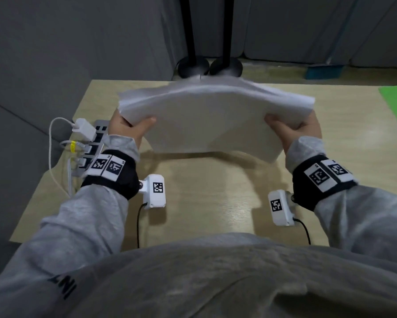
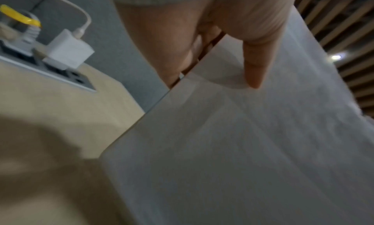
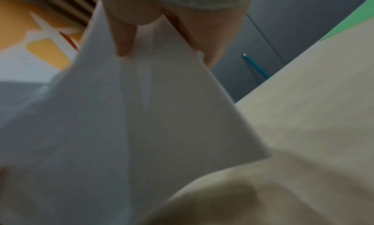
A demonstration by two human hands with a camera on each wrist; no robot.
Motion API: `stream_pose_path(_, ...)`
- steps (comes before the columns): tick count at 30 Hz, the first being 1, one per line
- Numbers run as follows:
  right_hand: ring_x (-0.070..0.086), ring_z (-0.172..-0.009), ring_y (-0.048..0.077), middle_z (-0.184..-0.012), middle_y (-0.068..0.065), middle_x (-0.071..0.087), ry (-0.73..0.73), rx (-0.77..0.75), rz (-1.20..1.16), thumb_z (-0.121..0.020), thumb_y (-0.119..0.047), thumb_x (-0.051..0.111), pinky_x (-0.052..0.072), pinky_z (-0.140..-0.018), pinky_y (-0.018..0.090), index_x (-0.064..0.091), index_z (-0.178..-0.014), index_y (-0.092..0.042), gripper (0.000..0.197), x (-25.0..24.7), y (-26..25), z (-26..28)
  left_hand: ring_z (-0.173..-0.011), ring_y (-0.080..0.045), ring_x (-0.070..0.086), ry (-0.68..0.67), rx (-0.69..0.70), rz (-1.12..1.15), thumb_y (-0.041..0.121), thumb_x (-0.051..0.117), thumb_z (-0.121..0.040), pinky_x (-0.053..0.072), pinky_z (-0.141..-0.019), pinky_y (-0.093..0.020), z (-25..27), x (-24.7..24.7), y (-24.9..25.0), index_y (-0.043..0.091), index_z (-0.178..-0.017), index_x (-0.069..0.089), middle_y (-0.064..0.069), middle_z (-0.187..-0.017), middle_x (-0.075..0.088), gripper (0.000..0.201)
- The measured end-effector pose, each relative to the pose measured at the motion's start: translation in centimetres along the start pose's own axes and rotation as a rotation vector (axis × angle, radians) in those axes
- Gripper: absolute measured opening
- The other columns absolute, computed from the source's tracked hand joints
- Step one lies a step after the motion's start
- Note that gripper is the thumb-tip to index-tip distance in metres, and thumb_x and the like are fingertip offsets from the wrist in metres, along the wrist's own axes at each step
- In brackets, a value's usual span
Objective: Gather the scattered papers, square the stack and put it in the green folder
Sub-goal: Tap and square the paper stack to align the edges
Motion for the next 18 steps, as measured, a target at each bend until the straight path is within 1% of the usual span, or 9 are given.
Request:
stream_pose_path(2,0.061,-0.085,0.009,-0.094,-0.005,0.062,-0.062,0.039,0.137,-0.071,-0.022,0.082,0.046,-0.071,0.015,0.054,-0.120,-0.018,0.056,0.3,0.8,0.0,-0.096,-0.018,0.067,-0.031,-0.060,-0.070,0.024,0.082,-0.063,0.054,-0.085,-0.029,0.5,0.6,-0.6,0.007,-0.114,0.062,-0.005,-0.104,0.069,0.058)
stream_pose_path(4,0.059,-0.091,0.014,-0.097,-0.002,0.061,-0.073,0.080,0.217,-0.075,-0.021,0.079,0.043,-0.076,0.018,0.057,-0.120,-0.014,0.050,0.4,1.1,-0.2,-0.100,-0.024,0.065,-0.017,-0.107,-0.138,0.026,0.082,-0.065,0.053,-0.090,-0.032,0.8,0.9,-0.9,0.008,-0.109,0.064,-0.004,-0.101,0.068,0.051)
stream_pose_path(5,0.060,-0.088,0.013,-0.096,-0.001,0.062,-0.062,0.076,0.192,-0.078,-0.020,0.077,0.043,-0.075,0.018,0.060,-0.117,-0.013,0.043,0.3,1.1,-0.3,-0.099,-0.024,0.065,0.001,-0.112,-0.127,0.023,0.080,-0.070,0.053,-0.087,-0.027,0.6,0.9,-1.1,0.008,-0.109,0.063,-0.002,-0.099,0.066,0.045)
stream_pose_path(7,0.064,-0.074,0.000,-0.089,-0.003,0.066,-0.038,0.031,0.075,-0.082,-0.015,0.073,0.046,-0.069,0.014,0.063,-0.111,-0.014,0.031,0.1,0.4,-0.4,-0.088,-0.016,0.062,0.020,-0.087,-0.094,0.020,0.075,-0.077,0.047,-0.069,-0.004,0.7,0.6,-0.4,0.011,-0.111,0.061,0.002,-0.095,0.063,0.038)
stream_pose_path(9,0.062,-0.070,-0.010,-0.089,-0.007,0.065,-0.032,-0.006,0.044,-0.081,-0.012,0.073,0.046,-0.061,0.006,0.059,-0.114,-0.013,0.036,-0.3,0.4,-0.5,-0.082,-0.010,0.060,0.014,-0.028,-0.103,0.019,0.076,-0.076,0.044,-0.060,0.002,0.9,0.3,0.1,0.009,-0.112,0.060,0.003,-0.096,0.064,0.040)
stream_pose_path(11,0.062,-0.087,0.003,-0.099,-0.002,0.063,-0.091,0.037,0.166,-0.078,-0.016,0.077,0.044,-0.063,0.006,0.054,-0.122,-0.010,0.050,-0.1,1.5,-0.6,-0.092,-0.018,0.063,-0.013,-0.072,-0.133,0.018,0.081,-0.069,0.053,-0.081,-0.016,0.6,0.6,-1.4,0.008,-0.114,0.059,0.000,-0.098,0.064,0.051)
stream_pose_path(13,0.058,-0.095,0.015,-0.103,0.002,0.060,-0.140,0.125,0.343,-0.079,-0.023,0.076,0.040,-0.073,0.013,0.054,-0.123,-0.009,0.051,0.1,2.3,-0.8,-0.100,-0.024,0.064,-0.025,-0.155,-0.180,0.026,0.084,-0.062,0.051,-0.093,-0.033,0.8,1.0,-2.3,0.010,-0.113,0.061,-0.001,-0.097,0.064,0.058)
stream_pose_path(15,0.059,-0.087,0.012,-0.095,-0.001,0.061,-0.115,0.103,0.329,-0.083,-0.024,0.072,0.040,-0.070,0.013,0.058,-0.117,-0.012,0.038,0.0,2.2,-0.8,-0.099,-0.022,0.063,-0.024,-0.167,-0.195,0.031,0.083,-0.064,0.048,-0.094,-0.031,0.8,1.0,-2.8,0.012,-0.111,0.062,-0.001,-0.099,0.065,0.055)
stream_pose_path(18,0.061,-0.072,-0.012,-0.088,-0.010,0.064,-0.067,-0.022,0.089,-0.085,-0.010,0.068,0.045,-0.066,0.006,0.060,-0.111,-0.020,0.029,-0.3,0.6,-0.2,-0.084,-0.008,0.060,-0.031,-0.064,-0.132,0.013,0.078,-0.073,0.047,-0.077,-0.017,0.7,0.5,-1.4,0.022,-0.095,0.061,0.004,-0.091,0.064,0.030)
Point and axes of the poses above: each hand's wrist, its own z-axis away from the middle knuckle, its own x-axis out of the palm, y = z × x, the point moved 6 cm from there along -z, towards the middle knuckle
